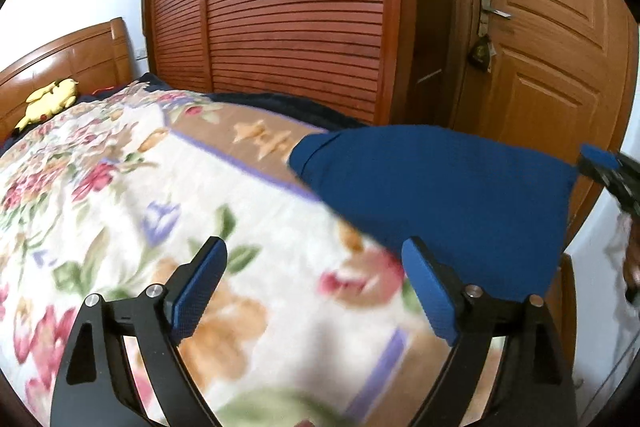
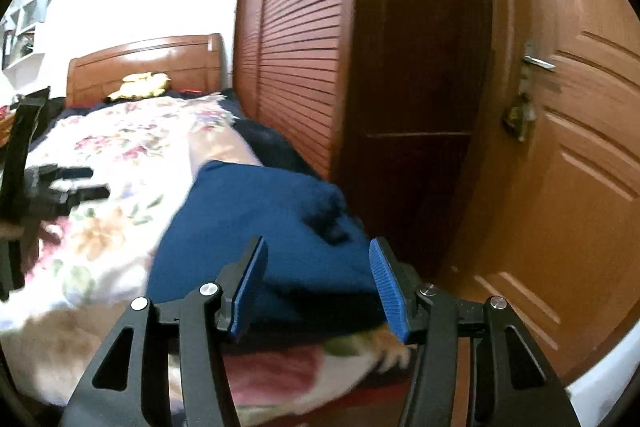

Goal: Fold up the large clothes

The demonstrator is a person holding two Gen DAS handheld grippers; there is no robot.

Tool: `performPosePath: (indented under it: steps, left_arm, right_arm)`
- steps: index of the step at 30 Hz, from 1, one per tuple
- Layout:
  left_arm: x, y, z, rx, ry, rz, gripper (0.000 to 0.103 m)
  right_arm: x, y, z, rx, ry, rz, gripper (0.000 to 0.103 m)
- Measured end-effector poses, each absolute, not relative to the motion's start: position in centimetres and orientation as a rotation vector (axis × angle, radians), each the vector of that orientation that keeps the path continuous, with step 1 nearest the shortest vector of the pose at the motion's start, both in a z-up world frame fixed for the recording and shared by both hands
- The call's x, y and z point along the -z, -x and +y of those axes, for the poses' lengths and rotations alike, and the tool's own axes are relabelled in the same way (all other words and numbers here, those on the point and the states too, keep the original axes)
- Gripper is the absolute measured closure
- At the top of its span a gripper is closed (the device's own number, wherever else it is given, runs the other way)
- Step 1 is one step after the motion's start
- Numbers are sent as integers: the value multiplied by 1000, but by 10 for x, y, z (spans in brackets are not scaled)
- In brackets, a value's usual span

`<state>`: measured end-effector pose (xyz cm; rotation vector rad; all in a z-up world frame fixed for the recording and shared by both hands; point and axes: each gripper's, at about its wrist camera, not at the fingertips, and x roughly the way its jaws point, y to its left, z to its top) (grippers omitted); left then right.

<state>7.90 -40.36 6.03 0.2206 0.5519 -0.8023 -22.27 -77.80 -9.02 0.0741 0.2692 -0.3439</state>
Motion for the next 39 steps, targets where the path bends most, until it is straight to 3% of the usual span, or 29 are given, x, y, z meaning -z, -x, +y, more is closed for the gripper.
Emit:
performPosePath:
  steps: [7, 12, 21, 32, 39]
  left_arm:
    - [-50, -58, -329, 736, -199, 543, 13]
    - [-44, -45, -283, 681, -188, 531, 13]
    - [-33, -23, -208, 607, -155, 528, 13]
    - [-14, 15, -134, 489, -133, 521, 13]
    - [-2, 27, -98, 422, -112, 532, 13]
  right_arm:
    - [103, 167, -785, 343, -99, 355, 48]
    - [134, 130, -805, 352, -140, 513, 48]
    - [121, 144, -804, 407, -170, 492, 48]
    - [78, 165, -694, 233, -64, 382, 48]
    - [83, 166, -613, 62, -7, 377, 48]
